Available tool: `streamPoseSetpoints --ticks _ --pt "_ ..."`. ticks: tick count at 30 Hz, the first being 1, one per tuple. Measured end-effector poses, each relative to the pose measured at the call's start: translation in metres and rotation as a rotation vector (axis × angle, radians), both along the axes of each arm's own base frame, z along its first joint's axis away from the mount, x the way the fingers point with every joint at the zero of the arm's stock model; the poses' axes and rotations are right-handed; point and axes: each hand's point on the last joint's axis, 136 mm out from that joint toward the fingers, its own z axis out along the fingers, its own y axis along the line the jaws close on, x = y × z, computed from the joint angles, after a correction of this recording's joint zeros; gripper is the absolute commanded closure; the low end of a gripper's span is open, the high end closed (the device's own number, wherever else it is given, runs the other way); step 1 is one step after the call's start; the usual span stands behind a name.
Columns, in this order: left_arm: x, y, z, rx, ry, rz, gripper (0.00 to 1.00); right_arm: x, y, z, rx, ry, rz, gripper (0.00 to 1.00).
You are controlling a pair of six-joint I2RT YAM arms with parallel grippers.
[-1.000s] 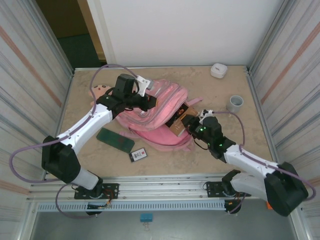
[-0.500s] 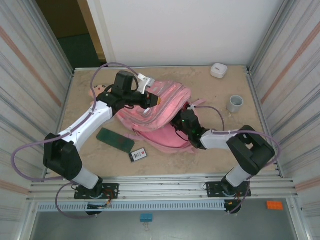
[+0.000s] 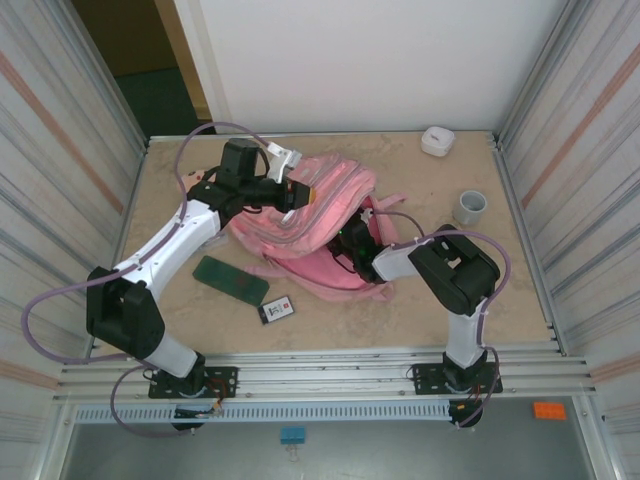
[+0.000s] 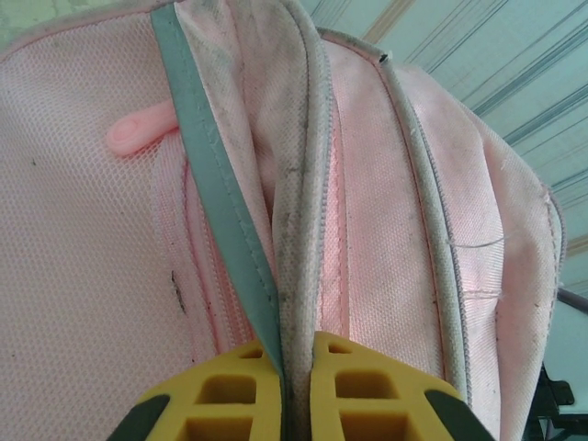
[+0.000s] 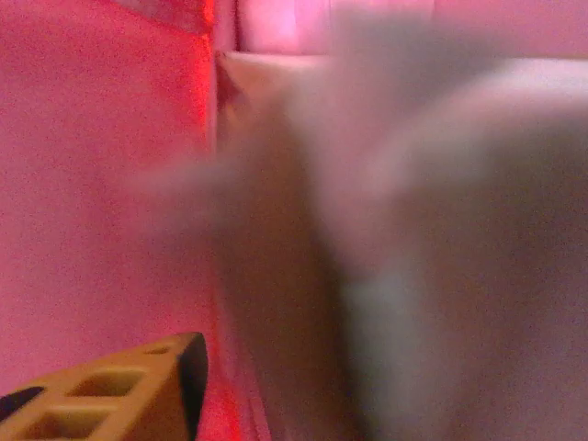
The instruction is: Pack the student bag
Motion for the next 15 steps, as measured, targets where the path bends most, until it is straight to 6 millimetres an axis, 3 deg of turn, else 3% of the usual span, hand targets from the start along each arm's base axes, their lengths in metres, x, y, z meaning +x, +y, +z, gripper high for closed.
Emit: streamPoseSetpoints --ticks 2,3,4,5,15 --pt "0.001 0.000 0.000 0.002 -0.001 0.004 1.00 -0.003 -0.001 0.001 -0.005 0.007 0.001 0.33" --pt "0.001 0.001 0.000 0.004 -0.003 0.007 1.00 -0.006 -0.004 0.002 -0.010 0.012 0.003 0.24" --pt "0.002 0.001 -0.001 0.007 -0.004 0.011 1.00 -0.011 -0.007 0.004 -0.013 0.017 0.002 0.07" --pt "0.003 0.002 -0.001 0.009 -0.006 0.015 1.00 -0.015 -0.011 0.006 -0.017 0.019 0.002 0.01" --pt "0.005 0.002 -0.011 0.034 -0.020 0.029 1.00 -0.086 -0.075 0.033 -0.164 0.051 0.027 0.01"
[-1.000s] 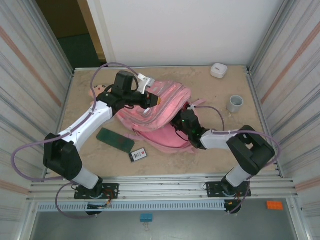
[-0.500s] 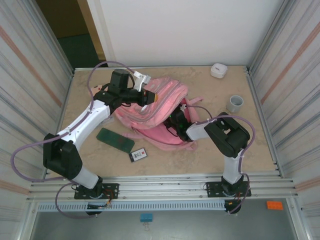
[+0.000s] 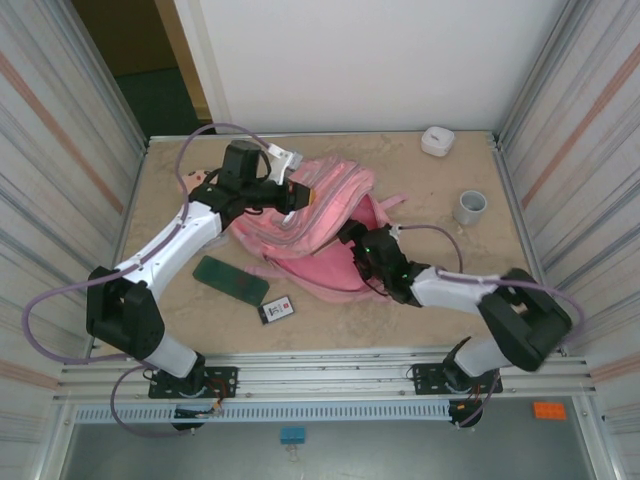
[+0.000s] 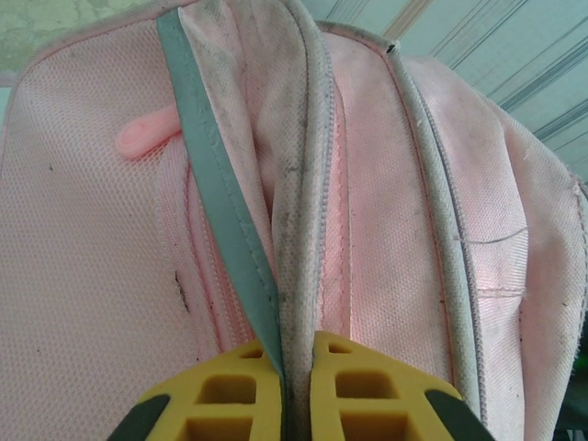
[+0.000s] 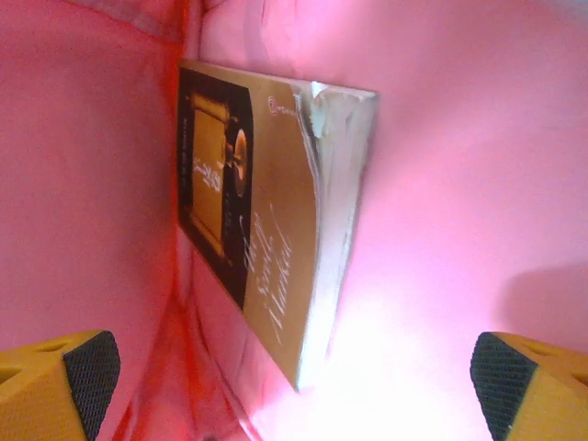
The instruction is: Pack the student bag
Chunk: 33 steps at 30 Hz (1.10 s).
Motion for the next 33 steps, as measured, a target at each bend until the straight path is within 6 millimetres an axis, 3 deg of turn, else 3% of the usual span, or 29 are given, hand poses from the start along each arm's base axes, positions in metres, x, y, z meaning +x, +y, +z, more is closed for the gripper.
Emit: streamPoseSetpoints --ticks 6,11,13,16,20,22,23,28,31,33 --pt "-0.011 -0.009 -0.020 0.024 -0.005 -0.041 1.00 -0.045 -0.046 0.060 -0.134 -0.096 0.009 0.01" --pt "-0.030 -0.027 -0.050 0.116 -0.047 -0.106 1.00 -0.077 -0.093 0.088 -0.225 -0.175 -0.008 0.01" --pt "-0.040 -0.038 -0.070 0.177 -0.065 -0.145 1.00 -0.085 -0.107 0.091 -0.286 -0.197 -0.003 0.01" --pt "-0.059 -0.055 -0.117 0.300 -0.068 -0.214 1.00 -0.090 -0.118 0.091 -0.396 -0.213 0.030 0.01" --pt "-0.074 -0.071 -0.183 0.441 -0.032 -0.272 1.00 -0.091 -0.118 0.088 -0.541 -0.238 0.121 0.01" --pt "-0.074 -0.073 -0.200 0.471 -0.022 -0.273 1.00 -0.090 -0.114 0.085 -0.601 -0.251 0.176 0.01" --pt "-0.073 -0.074 -0.202 0.474 -0.021 -0.271 0.96 -0.090 -0.111 0.082 -0.630 -0.257 0.212 0.01" --pt "-0.070 -0.072 -0.188 0.472 -0.045 -0.248 0.53 -0.089 -0.096 0.075 -0.746 -0.286 0.377 0.01" --pt "-0.067 -0.063 -0.168 0.456 -0.045 -0.206 0.33 -0.087 -0.084 0.082 -0.818 -0.336 0.501 0.00" --pt "-0.058 -0.050 -0.144 0.422 -0.048 -0.150 0.27 -0.086 -0.076 0.091 -0.887 -0.370 0.601 0.00"
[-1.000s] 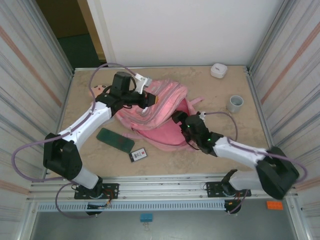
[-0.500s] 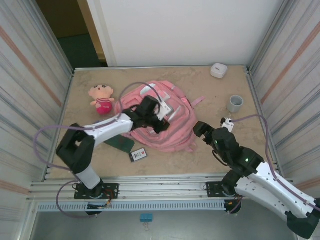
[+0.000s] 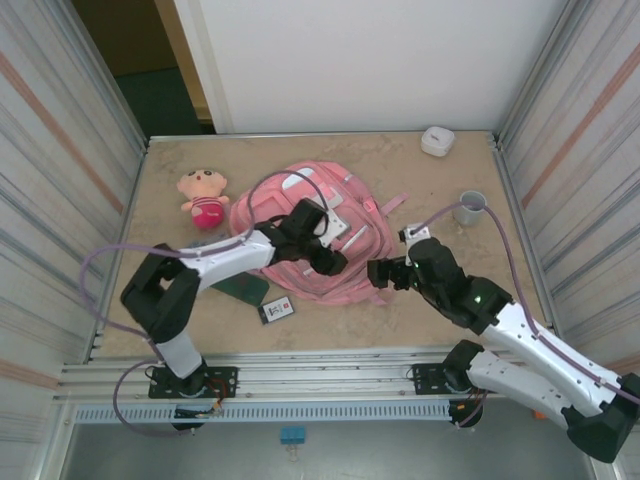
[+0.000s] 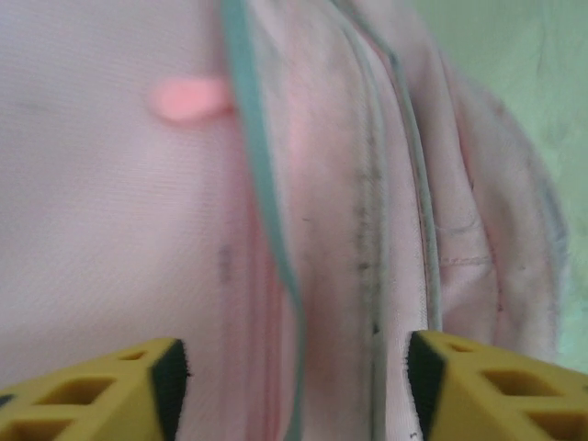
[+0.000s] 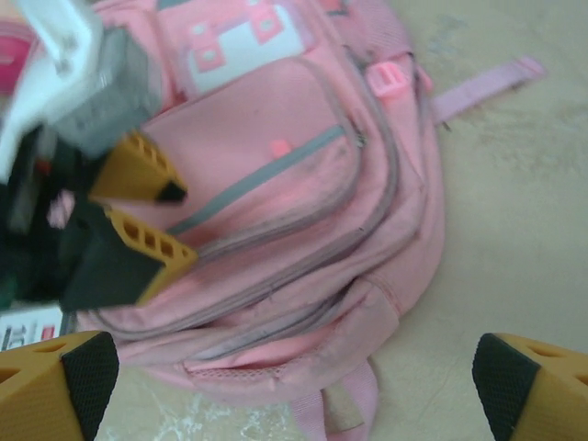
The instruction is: Pack the student bag
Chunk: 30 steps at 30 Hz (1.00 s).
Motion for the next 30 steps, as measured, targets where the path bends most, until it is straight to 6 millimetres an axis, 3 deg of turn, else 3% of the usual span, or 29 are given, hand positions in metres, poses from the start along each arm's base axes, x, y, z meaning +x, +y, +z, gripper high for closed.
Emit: streamPoseSetpoints --ticks 5,8,13,16,23,27,29,30 --pt "0.022 0.055 0.085 -0.173 -0.114 0.169 0.24 0.013 0.021 0.020 -0.245 -0.037 0.206 0.01" --pt "0.018 0.090 0.103 -0.237 -0.140 0.239 0.24 0.017 0.036 -0.003 -0.441 -0.027 0.361 0.01" --pt "0.008 0.139 0.077 -0.254 -0.059 0.366 0.24 0.012 0.051 -0.059 -0.727 0.026 0.648 0.02" --pt "-0.004 0.157 0.061 -0.251 -0.017 0.419 0.23 0.007 0.059 -0.083 -0.812 0.019 0.809 0.01" --pt "-0.025 0.167 0.054 -0.290 -0.002 0.443 0.23 0.011 0.079 -0.115 -0.862 -0.027 0.997 0.00" --pt "-0.030 0.170 0.040 -0.284 0.035 0.462 0.23 0.016 0.081 -0.139 -0.889 0.007 1.044 0.02" --pt "-0.031 0.171 0.034 -0.282 0.052 0.474 0.23 0.017 0.082 -0.146 -0.898 0.017 1.055 0.14" --pt "-0.032 0.172 0.033 -0.281 0.059 0.479 0.23 0.019 0.082 -0.148 -0.904 0.016 1.058 0.32"
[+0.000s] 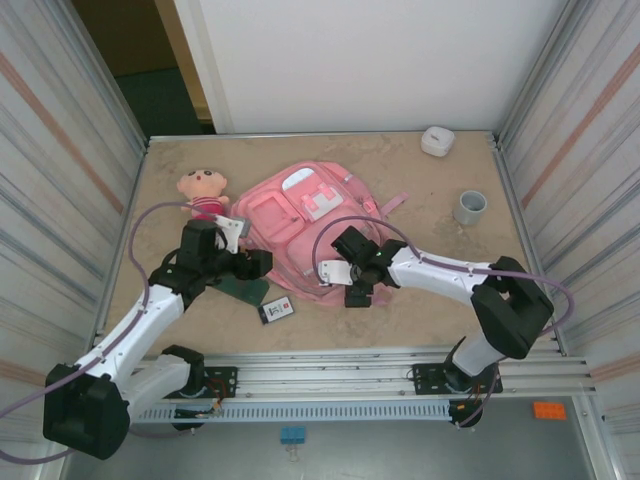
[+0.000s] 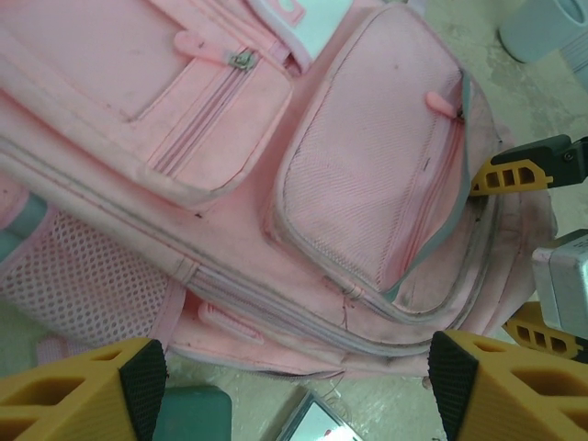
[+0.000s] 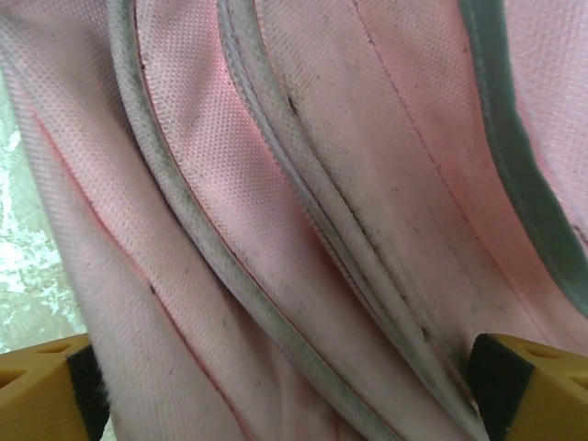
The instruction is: Pack the student bag
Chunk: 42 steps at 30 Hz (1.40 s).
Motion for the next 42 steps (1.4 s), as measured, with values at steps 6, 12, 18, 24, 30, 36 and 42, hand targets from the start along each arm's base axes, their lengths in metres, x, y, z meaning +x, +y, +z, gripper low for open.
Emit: streamPoseSetpoints --ticks 6,12,18,24,30,36,42 --pt "0.003 -0.001 0.000 -0.021 0.001 0.019 0.24 0.018 -0.001 -0.002 -0.027 -0.114 0.008 1.00" --pt "0.003 -0.004 -0.001 -0.044 0.004 0.015 0.26 0.014 -0.004 0.037 0.047 -0.146 0.006 1.00" --pt "0.003 -0.009 -0.003 -0.095 -0.009 0.005 0.29 0.031 -0.014 0.127 0.194 -0.218 -0.082 1.00" --pt "0.002 -0.014 -0.008 -0.134 -0.034 0.000 0.35 0.037 -0.022 0.154 0.215 -0.216 -0.140 1.00" --pt "-0.012 -0.031 -0.028 -0.113 -0.060 -0.049 0.42 0.036 -0.027 0.163 0.240 -0.184 -0.186 1.00" --pt "-0.008 -0.045 -0.052 -0.068 -0.056 -0.044 0.54 0.034 -0.027 0.164 0.244 -0.174 -0.190 1.00" --pt "0.012 -0.044 -0.070 -0.030 -0.074 0.002 0.58 0.033 -0.026 0.164 0.249 -0.166 -0.194 1.00"
